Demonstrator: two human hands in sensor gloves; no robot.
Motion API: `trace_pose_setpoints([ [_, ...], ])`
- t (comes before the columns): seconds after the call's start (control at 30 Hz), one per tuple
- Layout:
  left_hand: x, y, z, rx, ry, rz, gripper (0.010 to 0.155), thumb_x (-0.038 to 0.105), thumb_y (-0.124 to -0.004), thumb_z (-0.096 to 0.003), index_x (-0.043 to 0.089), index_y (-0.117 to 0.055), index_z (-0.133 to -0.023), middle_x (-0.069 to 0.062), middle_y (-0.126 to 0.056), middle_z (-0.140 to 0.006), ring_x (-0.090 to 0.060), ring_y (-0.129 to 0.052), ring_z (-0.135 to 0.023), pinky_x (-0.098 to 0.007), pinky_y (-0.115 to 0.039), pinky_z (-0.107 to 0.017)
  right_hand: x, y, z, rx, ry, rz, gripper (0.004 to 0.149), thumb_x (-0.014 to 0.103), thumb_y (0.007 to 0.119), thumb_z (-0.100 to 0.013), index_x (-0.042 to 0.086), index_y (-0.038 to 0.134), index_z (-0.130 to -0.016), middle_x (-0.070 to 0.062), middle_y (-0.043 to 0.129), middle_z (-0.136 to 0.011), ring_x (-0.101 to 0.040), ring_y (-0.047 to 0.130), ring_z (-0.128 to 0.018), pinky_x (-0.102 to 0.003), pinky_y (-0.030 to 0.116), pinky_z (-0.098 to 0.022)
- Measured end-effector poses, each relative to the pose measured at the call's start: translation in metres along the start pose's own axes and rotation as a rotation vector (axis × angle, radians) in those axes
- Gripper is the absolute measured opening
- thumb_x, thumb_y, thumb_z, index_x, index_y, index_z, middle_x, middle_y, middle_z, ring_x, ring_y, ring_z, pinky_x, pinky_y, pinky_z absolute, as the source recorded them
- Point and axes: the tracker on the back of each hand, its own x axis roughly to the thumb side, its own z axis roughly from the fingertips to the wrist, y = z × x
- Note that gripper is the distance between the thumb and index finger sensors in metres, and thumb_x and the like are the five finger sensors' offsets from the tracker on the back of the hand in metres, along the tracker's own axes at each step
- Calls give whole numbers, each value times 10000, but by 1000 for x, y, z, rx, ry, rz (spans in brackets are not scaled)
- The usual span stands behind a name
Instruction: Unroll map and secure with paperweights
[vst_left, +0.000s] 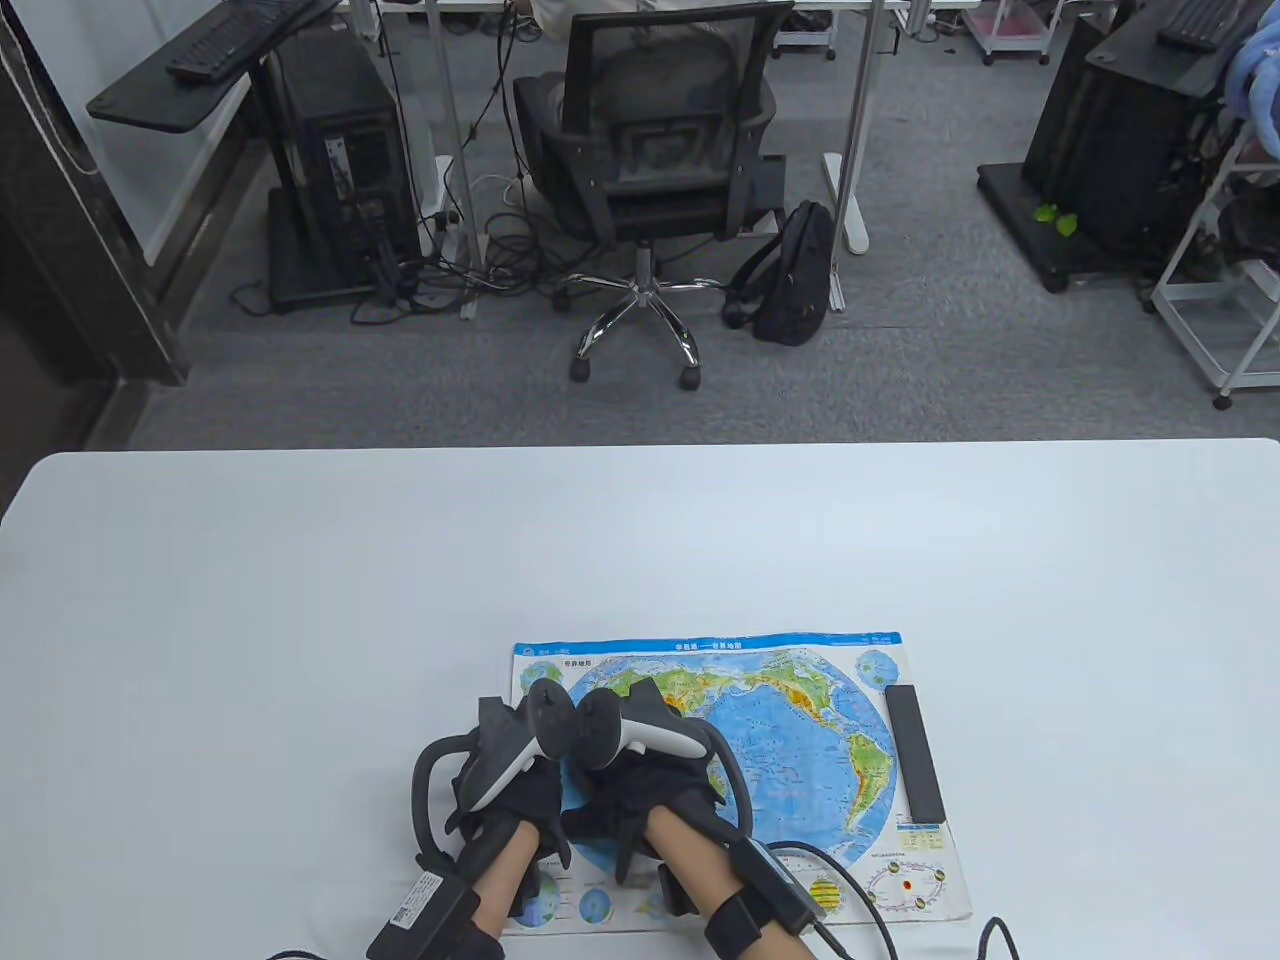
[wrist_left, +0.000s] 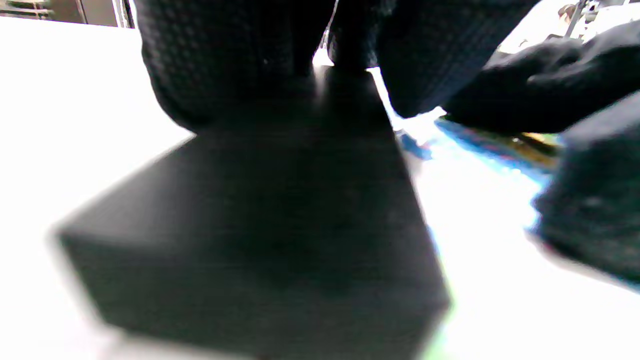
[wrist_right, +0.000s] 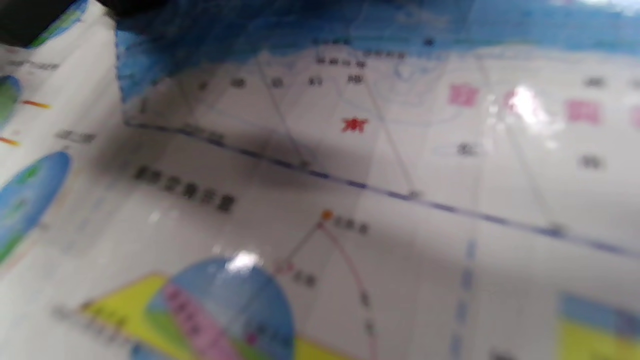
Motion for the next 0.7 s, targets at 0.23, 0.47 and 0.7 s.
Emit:
trace_pose_setpoints([
  [0.23, -7, 17, 0, -63, -3, 96, 624, 431, -721, -509, 247, -521, -1070, -191, -562, -1082, -342, -770, -838, -417, -810, -487, -16, -17, 22, -154, -69, -75, 792, 507, 672, -559, 215, 96, -1018, -288, -41, -1016, -659, 51, -813, -828, 246, -488],
  [0.47, 0, 66, 22, 26, -30, 212, 690, 465, -716, -511, 236, -423, -1093, -191, -464, -1117, -401, -631, -945, -544, -682, -620, -45, -54, 84, -290, -154, -205, 799, 513, 666, -562, 208, 89, -1023, -306, -11, -1033, -664, 116, -855, -821, 281, -512],
  [0.7, 22, 109, 56, 156, -309, 494, 735, 498, -696, -527, 238, -328, -1107, -188, -336, -1147, -459, -459, -1009, -650, -485, -664, -68, -81, 157, -484, -298, -330, 801, 509, 677, -566, 201, 103, -1033, -308, -4, -1041, -672, 101, -849, -828, 273, -509],
])
